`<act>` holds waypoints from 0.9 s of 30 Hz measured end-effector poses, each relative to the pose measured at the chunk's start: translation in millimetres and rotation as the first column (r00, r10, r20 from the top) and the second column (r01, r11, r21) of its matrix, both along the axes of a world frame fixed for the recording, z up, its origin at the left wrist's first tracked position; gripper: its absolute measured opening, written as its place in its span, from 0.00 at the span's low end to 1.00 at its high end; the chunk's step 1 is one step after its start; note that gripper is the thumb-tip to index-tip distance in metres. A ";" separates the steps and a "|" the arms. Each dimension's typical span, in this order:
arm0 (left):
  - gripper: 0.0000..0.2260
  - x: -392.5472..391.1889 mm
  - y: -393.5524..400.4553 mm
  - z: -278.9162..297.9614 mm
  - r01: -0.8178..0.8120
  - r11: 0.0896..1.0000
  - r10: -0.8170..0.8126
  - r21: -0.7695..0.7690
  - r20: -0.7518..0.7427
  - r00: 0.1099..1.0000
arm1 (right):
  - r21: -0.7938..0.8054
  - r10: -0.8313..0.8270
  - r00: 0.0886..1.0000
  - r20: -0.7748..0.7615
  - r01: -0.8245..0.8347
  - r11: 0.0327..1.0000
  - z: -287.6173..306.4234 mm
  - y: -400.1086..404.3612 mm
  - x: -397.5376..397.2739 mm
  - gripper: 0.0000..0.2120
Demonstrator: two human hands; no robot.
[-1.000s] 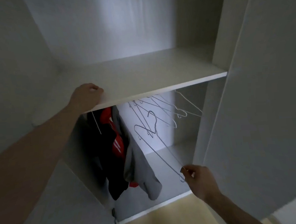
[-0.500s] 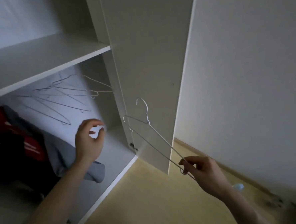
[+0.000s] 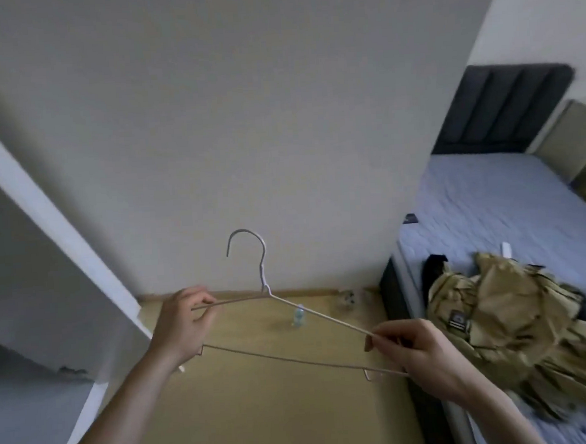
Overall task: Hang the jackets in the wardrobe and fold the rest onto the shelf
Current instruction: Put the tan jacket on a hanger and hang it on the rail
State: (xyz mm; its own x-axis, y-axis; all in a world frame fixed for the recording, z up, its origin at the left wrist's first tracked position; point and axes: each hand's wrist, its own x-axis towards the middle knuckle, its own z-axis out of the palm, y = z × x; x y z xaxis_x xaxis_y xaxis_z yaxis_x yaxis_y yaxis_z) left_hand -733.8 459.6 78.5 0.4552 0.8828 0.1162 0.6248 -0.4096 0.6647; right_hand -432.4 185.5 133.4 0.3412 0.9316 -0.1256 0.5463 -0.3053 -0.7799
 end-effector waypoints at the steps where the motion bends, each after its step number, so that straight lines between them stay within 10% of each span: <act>1: 0.05 27.9 -9.5 -0.7 -0.001 0.997 0.001 -0.081 -0.004 1.000 | -0.001 -0.055 0.998 0.028 0.055 0.999 -1.6 -16.8 16.2 0.06; 5: 0.18 123.4 -41.6 -11.6 0.039 0.969 -0.040 -0.242 0.002 0.999 | 0.022 -0.326 0.940 0.103 0.325 0.945 -17.1 -83.5 70.0 0.07; 19: 0.14 420.4 -147.3 -38.7 0.541 0.747 -0.605 -0.386 -0.057 0.794 | -0.088 -0.678 0.668 0.308 0.729 0.678 -67.2 -218.6 182.7 0.07; 27: 0.04 594.4 -186.4 -119.7 0.600 0.548 -0.784 -0.582 -0.109 0.611 | -0.220 -0.871 0.486 0.066 0.859 0.462 -134.4 -214.7 284.9 0.18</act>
State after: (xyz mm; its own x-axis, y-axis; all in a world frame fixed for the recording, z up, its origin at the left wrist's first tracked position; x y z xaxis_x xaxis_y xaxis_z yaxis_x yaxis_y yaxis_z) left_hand -139.4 273.2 -41.2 0.8679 0.1609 -0.4700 0.4790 -0.5217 0.7060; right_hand -147.5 -29.2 -1.1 0.9457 0.1128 -0.3050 -0.1226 -0.7451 -0.6556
